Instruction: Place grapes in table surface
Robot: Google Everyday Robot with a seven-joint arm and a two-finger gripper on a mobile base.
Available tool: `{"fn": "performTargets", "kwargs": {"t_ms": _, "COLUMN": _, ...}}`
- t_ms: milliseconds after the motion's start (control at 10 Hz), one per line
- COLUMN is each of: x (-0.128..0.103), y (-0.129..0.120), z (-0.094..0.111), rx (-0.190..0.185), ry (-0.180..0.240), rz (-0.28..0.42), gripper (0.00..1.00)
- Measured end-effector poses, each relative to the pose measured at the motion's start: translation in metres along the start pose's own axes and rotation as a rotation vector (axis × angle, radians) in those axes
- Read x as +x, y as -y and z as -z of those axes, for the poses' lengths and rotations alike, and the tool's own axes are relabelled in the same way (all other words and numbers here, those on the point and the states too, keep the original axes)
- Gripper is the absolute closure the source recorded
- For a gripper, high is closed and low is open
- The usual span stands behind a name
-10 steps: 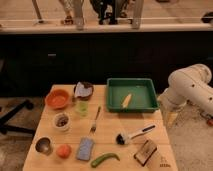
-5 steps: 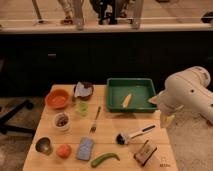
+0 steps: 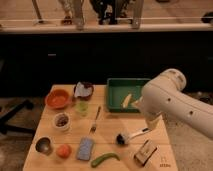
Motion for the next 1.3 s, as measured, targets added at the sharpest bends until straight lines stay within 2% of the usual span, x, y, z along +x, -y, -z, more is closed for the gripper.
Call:
{"fn": "performTargets", "kwargs": {"t_ms": 400, "x": -0.061, "y": 0.021, "z": 0.003, "rx": -0.019, "ry": -0.041, "rz": 0.171, "gripper": 0.20}}
{"fn": "performTargets", "kwargs": {"t_ms": 700, "x": -0.085, "y": 0.028, "z": 0.000, "rx": -0.033, "ry": -0.060, "rz": 0.238, "gripper": 0.20}}
{"fn": "performTargets", "kwargs": {"t_ms": 1300, "x": -0.083, "y": 0.026, "z": 0.000, "rx": -0.032, "ry": -0.060, "rz": 0.232, "gripper": 0.20}}
